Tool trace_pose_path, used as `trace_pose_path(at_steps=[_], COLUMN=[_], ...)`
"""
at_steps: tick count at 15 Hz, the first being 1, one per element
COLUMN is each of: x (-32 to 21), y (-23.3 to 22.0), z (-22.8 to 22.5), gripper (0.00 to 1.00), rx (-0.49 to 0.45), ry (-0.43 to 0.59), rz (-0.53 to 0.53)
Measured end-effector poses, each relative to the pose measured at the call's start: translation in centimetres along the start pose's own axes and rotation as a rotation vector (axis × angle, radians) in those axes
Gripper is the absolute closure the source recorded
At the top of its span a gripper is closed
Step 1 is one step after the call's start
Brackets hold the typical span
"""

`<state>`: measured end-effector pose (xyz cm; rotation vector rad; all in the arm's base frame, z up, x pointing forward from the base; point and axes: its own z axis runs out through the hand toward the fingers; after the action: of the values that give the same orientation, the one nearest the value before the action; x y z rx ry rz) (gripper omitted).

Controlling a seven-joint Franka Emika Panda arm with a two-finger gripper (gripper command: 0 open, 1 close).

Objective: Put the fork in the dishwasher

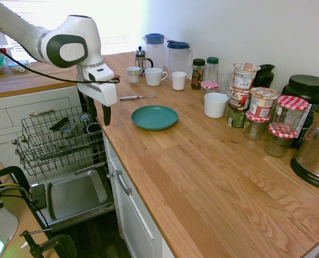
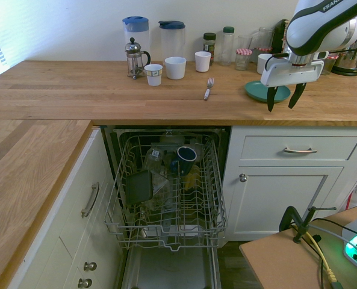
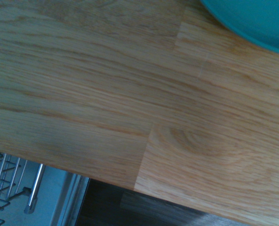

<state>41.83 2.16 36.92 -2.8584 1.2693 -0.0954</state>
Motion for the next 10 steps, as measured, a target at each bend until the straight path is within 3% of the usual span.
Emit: trace_pose_path(at_steps=[5,10], x=[1.0,0.9], y=[-1.8,-8.5], z=[-1.6,-3.5], gripper=[0.00,0.00], rx=[0.054,0.103], ry=[-0.003,0.002], rz=[0.035,0.129])
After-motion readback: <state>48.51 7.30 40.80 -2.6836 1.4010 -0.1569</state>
